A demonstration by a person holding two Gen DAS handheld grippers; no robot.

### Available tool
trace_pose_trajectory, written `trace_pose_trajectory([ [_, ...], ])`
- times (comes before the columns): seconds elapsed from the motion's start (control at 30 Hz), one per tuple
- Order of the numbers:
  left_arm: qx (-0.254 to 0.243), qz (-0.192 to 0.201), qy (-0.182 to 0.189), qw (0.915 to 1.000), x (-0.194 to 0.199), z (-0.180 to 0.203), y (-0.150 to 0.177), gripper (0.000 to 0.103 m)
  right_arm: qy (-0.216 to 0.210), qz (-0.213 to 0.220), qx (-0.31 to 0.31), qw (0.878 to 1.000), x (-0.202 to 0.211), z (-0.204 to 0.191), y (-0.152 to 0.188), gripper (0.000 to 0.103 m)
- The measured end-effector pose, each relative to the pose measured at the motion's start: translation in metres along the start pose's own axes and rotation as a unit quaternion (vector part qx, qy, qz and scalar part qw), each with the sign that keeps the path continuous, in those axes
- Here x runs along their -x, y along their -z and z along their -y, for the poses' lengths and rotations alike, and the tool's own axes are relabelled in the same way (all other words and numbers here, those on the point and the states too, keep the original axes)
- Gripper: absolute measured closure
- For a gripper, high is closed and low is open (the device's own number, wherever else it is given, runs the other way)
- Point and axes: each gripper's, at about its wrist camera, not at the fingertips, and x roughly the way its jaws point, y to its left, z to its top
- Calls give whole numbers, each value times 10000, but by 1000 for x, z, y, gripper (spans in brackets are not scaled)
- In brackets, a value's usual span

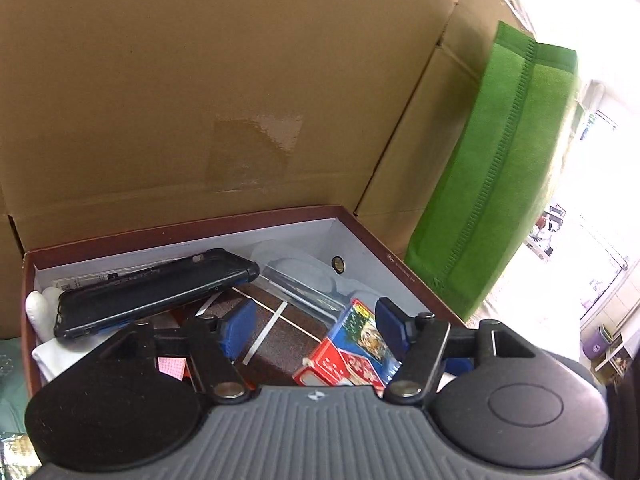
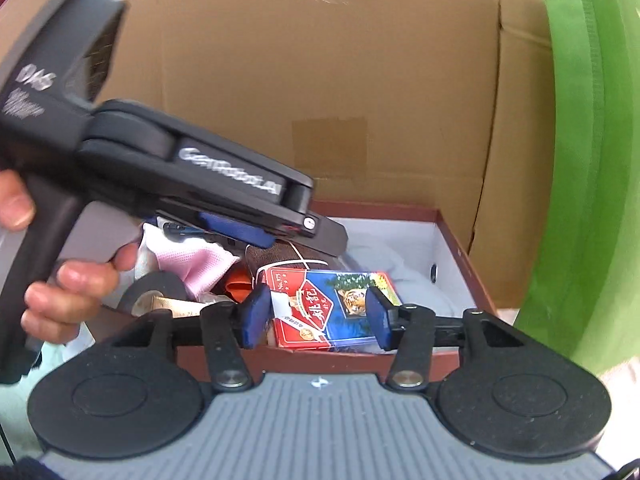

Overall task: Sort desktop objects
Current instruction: 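Lower the card box into the brown box and open the left gripper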

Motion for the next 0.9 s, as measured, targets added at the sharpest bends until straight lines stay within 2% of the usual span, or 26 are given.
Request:
trace_pose_trajectory([
  [0.17, -208, 147, -71, 9996, 11, 6, 3, 25, 58, -23, 75, 10000, -11, -3, -3, 41],
  [0.33, -302, 155, -44, 9994, 18, 5, 5, 22, 365, -45, -98, 9993, -11, -7, -1, 38],
  [0.47, -227, 129, -81, 9996, 18, 3, 5, 21, 666, -237, -27, 9975, -7, -8, 1, 27],
  [0.57, -202, 74, -51, 9998, 19, 3, 7, 21, 563, -353, -120, 9977, -11, -2, 3, 27],
  [0.67, -317, 117, -142, 9993, 21, 3, 9, 21, 448, -305, 171, 9984, -23, 4, 2, 25],
  [0.77, -305, 92, -187, 9993, 23, 0, 9, 21, 629, -138, 647, 9958, -27, -5, -1, 22],
  [0.8, -293, 86, -190, 9994, 24, -1, 9, 21, 772, -132, 694, 9945, -17, -10, 1, 23],
  [0.83, -289, 83, -201, 9993, 24, -1, 9, 21, 946, -174, 710, 9928, -23, -8, 0, 27],
  [0.9, -324, 93, -214, 9992, 26, -2, 10, 21, 1226, -191, 486, 9911, -20, 2, 3, 28],
])
